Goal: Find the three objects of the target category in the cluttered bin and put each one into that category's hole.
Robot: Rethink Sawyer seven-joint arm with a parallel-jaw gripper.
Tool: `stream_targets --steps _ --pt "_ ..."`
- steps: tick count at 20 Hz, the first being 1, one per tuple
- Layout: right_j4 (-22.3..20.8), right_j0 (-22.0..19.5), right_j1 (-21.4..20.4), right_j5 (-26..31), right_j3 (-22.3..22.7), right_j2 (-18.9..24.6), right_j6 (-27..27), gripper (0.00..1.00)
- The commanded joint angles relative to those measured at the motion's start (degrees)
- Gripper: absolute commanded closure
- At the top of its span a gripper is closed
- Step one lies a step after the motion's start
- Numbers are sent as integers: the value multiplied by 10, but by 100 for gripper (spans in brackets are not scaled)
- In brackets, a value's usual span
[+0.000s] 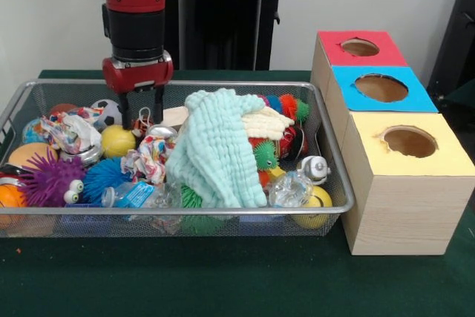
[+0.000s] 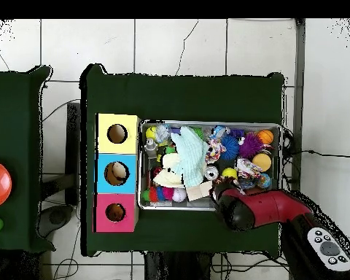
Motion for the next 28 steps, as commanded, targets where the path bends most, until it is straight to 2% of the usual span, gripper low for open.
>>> stream_targets --steps 1,7,13,19,23,28 --pt "-13 -14 51 34 -72 43 -37 0" --pt "-22 -28 62 40 -87 50 -57 0" --pt "-45 -29 98 29 -104 43 -54 0" --pt "-64 -7 116 -2 -103 3 -13 0" --pt "-65 16 103 -26 -85 -30 20 0" --pt "-56 30 83 -40 -67 -60 34 0"
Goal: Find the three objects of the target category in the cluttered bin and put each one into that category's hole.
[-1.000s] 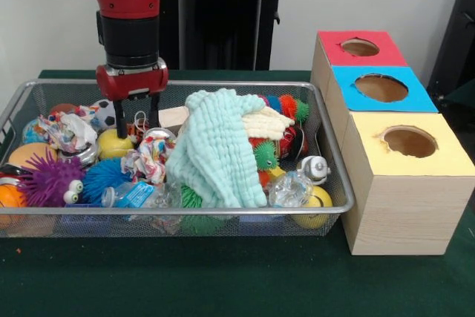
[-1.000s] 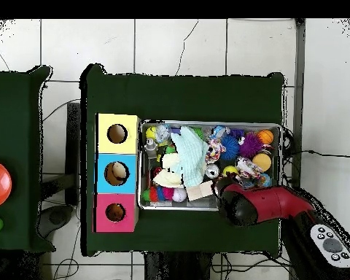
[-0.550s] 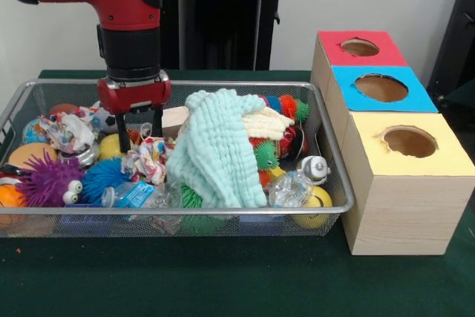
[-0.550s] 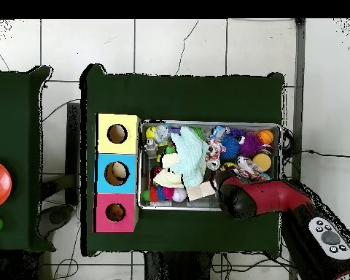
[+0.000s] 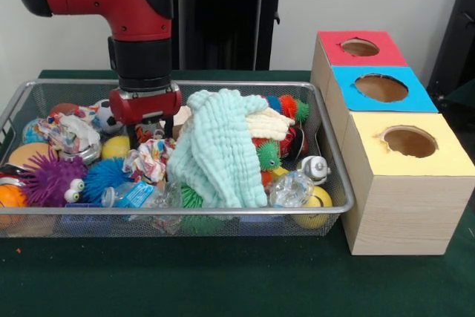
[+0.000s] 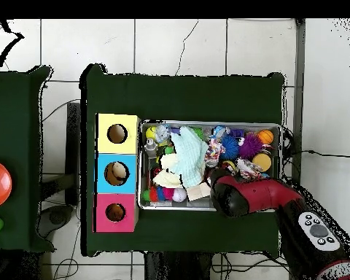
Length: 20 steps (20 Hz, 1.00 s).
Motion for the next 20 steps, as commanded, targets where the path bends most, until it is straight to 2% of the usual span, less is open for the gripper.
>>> stream_targets --steps 1,5,14,20 --pt "-53 12 23 16 -5 -66 34 0" --pt "-45 10 14 18 9 -73 27 0" --pt "-36 55 -6 -4 16 -135 67 0" --pt "-19 57 2 11 17 -138 54 0"
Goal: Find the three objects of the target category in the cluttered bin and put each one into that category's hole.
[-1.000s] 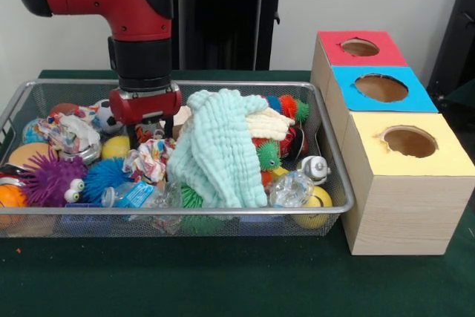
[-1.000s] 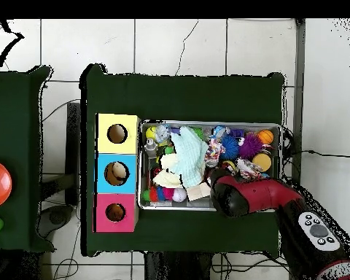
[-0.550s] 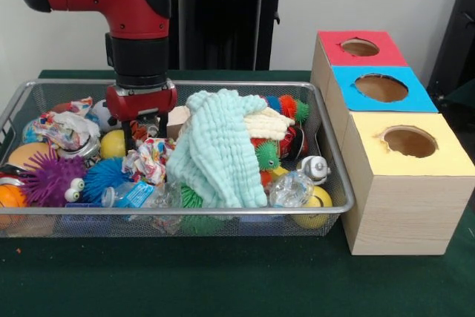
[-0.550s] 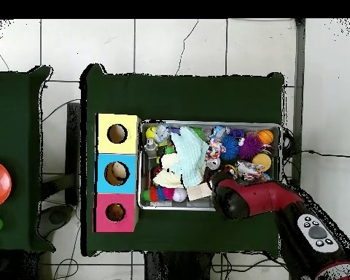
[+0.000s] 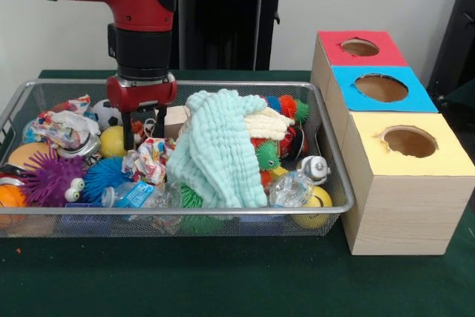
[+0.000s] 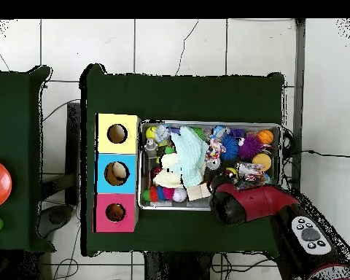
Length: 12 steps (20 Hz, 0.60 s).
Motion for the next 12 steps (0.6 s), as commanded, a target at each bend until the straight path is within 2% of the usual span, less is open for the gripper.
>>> stream_targets --steps 1,2,12 --pt "-19 1 19 33 9 -58 57 0" --pt "-17 5 19 32 8 -62 58 100" --pt "-11 13 24 49 -1 -65 40 100"
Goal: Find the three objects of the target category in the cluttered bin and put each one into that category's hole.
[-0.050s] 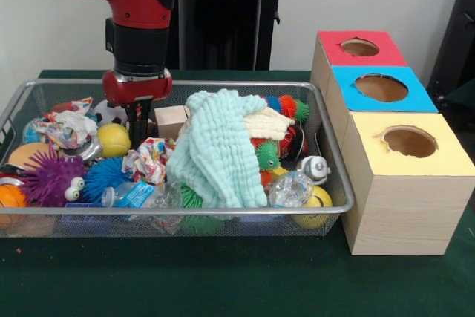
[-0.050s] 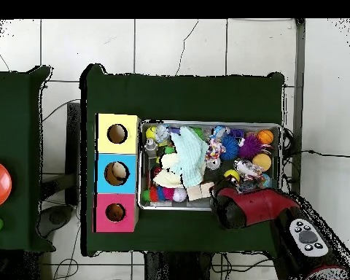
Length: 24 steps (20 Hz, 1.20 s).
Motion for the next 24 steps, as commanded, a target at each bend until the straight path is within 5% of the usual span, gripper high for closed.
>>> stream_targets --steps 1,6,14,24 --pt "-10 -7 24 51 -5 -25 37 100" --pt "1 -11 16 68 -5 -11 23 100" --pt "104 -17 -140 197 62 76 -53 100" --pt "142 -30 -180 243 67 133 -65 100"
